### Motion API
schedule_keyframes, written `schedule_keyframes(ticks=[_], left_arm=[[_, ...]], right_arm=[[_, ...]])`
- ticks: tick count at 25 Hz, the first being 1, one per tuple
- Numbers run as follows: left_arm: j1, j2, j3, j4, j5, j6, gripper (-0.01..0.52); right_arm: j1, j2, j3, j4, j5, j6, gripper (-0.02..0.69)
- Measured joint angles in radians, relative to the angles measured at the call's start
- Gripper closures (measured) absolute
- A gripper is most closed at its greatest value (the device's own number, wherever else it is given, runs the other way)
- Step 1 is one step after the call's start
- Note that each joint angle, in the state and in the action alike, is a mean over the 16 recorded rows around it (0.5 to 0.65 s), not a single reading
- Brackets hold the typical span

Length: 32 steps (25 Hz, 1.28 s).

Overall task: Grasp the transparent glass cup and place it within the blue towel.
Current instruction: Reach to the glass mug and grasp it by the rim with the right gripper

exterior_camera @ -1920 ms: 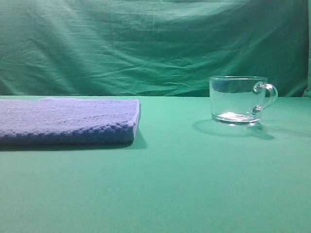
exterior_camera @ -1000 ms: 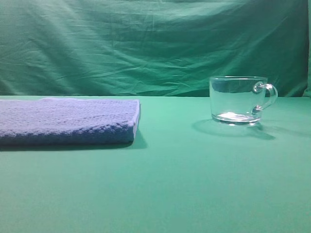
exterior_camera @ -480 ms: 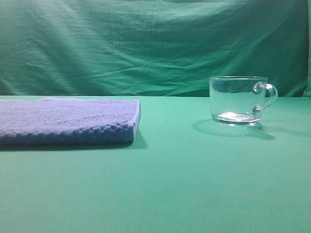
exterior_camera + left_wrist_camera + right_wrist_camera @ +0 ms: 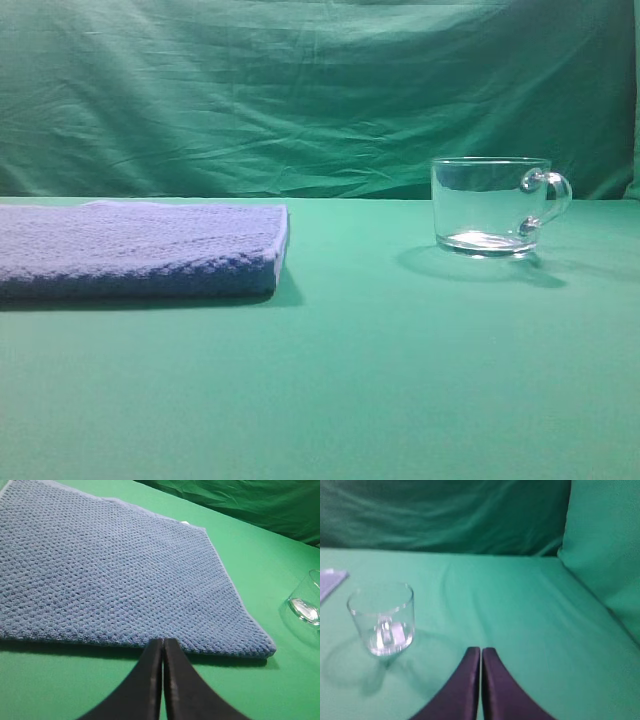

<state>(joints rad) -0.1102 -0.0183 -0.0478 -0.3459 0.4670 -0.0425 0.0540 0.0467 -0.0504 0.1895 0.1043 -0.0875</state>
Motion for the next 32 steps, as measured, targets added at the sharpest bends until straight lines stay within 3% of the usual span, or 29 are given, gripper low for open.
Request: schedule_keyframes(ticks=[14, 26, 32], left_arm=[[0.0, 0.0, 0.0, 0.0, 0.0, 0.0, 0.514], [0.0, 0.0, 0.0, 0.0, 0.0, 0.0, 0.514], [0.0, 0.0, 0.0, 0.0, 0.0, 0.0, 0.514]], right_arm=[[0.024, 0.558, -0.3, 0.017, 0.272, -0.013, 0.665], [0.067, 1.032, -0.668, 0.038, 0.607, -0.177, 0.665], [0.139, 1.211, -0.827, 0.033, 0.698, -0.243, 0.659]])
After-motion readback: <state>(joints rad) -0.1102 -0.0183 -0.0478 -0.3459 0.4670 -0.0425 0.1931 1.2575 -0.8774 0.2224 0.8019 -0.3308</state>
